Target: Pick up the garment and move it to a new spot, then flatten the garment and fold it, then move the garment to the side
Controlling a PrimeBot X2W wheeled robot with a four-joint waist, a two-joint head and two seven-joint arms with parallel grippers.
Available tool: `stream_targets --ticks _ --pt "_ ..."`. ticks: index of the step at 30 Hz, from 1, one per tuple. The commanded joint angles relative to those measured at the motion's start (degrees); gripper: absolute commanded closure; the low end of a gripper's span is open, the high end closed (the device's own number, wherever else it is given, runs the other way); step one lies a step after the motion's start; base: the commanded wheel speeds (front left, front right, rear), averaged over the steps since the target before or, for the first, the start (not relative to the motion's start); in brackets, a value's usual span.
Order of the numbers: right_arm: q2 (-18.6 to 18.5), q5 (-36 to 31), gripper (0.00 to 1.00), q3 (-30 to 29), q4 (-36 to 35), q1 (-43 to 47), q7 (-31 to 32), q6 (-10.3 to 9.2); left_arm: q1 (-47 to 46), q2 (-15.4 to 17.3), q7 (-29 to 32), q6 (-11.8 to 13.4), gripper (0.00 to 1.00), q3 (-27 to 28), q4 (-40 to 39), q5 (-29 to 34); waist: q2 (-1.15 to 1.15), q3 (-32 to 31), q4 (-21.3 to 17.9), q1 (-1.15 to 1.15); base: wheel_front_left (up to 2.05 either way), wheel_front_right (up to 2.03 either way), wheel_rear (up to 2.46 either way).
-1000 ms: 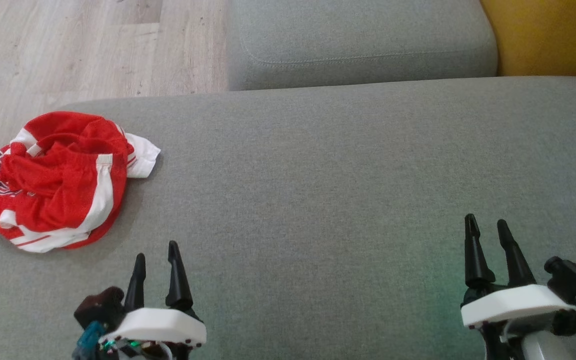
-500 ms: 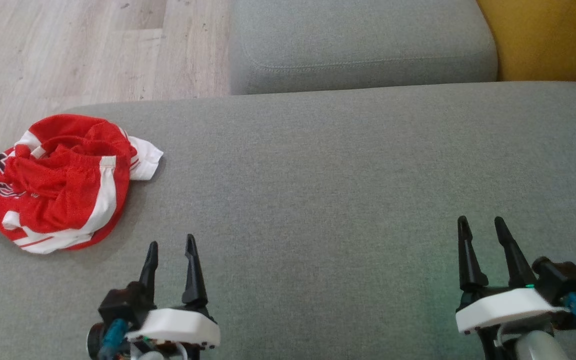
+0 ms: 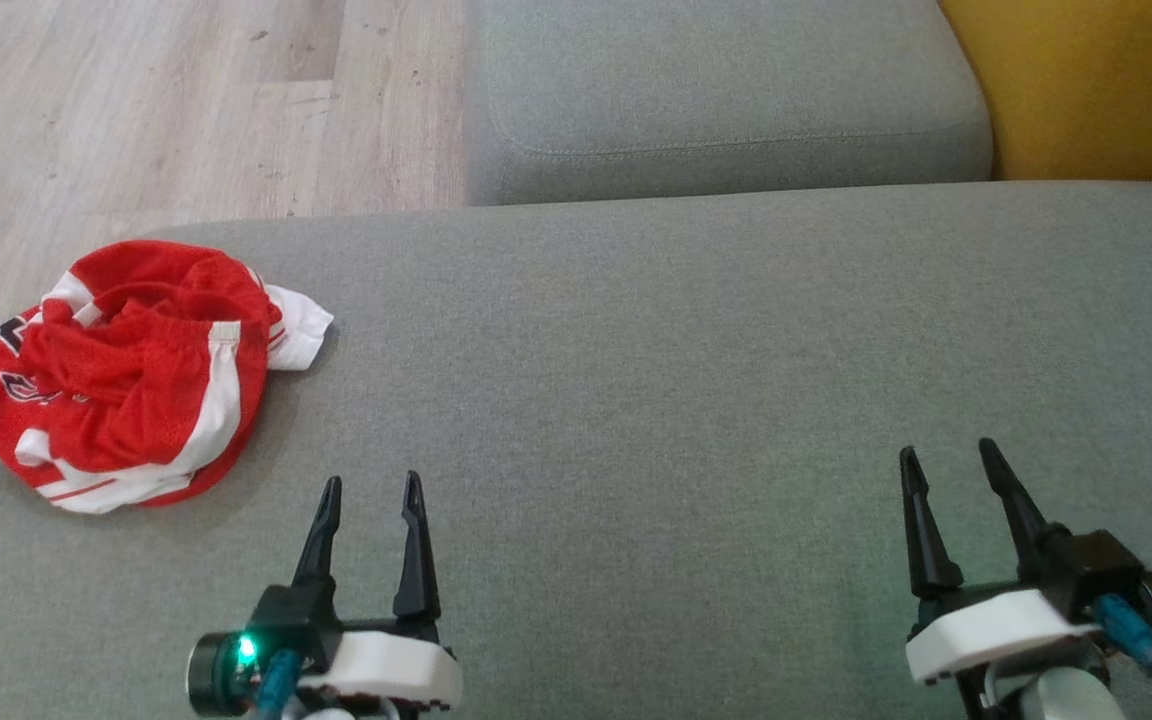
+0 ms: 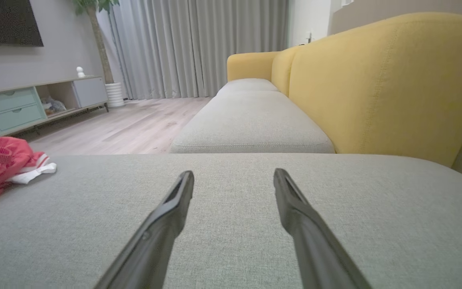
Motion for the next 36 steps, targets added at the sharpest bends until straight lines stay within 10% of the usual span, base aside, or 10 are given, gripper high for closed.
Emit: stream_targets --ticks 1,19,36 --pt "-0.6 -2.5 0.00 1.5 -1.5 -1.1 -1.1 -0.04 -2.9 0.2 -1.0 0.6 0.00 1.2 -1.4 2.0 0.00 -0.1 0.0 0.00 0.00 0.00 0.00" --pt "-0.6 -3.1 0.00 0.5 -0.8 -0.9 -1.3 -0.04 -3.7 0.2 -1.2 0.5 0.00 1.2 -0.3 2.0 0.00 0.1 1.6 0.00 0.00 0.00 0.00" --pt "-0.6 -3.3 0.00 0.2 -2.1 -3.7 -1.3 -0.04 -5.4 0.2 -1.2 1.3 0.00 5.9 -3.4 4.0 0.00 6.4 23.9 0.00 0.00 0.00 0.00"
